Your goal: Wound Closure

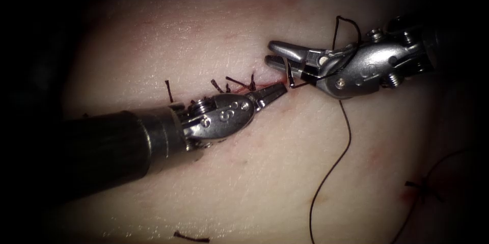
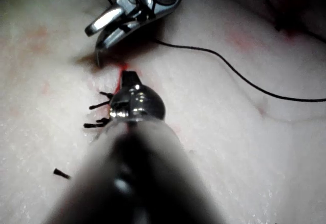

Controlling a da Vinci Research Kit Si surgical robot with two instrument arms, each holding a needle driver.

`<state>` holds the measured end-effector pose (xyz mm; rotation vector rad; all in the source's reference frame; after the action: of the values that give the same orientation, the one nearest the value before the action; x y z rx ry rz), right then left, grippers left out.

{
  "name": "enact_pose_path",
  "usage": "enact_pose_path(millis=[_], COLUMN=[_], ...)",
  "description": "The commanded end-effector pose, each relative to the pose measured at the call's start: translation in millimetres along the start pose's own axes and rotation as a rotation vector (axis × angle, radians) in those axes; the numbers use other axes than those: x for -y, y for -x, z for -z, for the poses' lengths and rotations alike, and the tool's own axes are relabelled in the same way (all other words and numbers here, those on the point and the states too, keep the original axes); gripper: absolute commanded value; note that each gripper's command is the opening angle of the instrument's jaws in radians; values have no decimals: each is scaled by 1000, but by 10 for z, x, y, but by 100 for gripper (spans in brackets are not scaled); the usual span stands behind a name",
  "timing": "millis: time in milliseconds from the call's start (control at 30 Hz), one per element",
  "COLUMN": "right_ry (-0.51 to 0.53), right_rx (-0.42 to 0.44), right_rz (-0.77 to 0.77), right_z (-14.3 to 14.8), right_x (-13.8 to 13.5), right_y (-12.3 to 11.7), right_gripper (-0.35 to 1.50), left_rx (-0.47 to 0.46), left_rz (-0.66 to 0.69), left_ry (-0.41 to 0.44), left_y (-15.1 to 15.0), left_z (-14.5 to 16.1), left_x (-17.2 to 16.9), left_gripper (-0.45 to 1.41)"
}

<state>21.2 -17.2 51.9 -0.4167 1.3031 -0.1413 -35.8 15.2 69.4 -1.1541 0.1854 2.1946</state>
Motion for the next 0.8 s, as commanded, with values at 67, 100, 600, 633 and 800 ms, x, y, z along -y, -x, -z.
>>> enact_pose_path(millis=[67, 100, 600, 633, 800], right_ry=[-3, -3, 6, 9, 25], right_rx=[-1, 1, -55, -57, -65], right_rz=[-5, -7, 121, 126, 152], right_z=[-6, -6, -2, -1, 2], right_x=[4, 2, -2, -3, -7], right_y=[-2, -4, -25, -26, -35], right_gripper=[-35, -35, -35, -35, -35], left_rx=[15, 23, 50, 50, 49], left_rz=[5, 6, 36, 36, 30], left_ry=[0, -1, 34, 34, 33], left_y=[6, 9, 58, 58, 62], left_z=[-15, -17, -26, -26, -27], left_x=[-4, -5, -11, -11, -10], left_gripper=[-13, -13, -11, -11, -13])
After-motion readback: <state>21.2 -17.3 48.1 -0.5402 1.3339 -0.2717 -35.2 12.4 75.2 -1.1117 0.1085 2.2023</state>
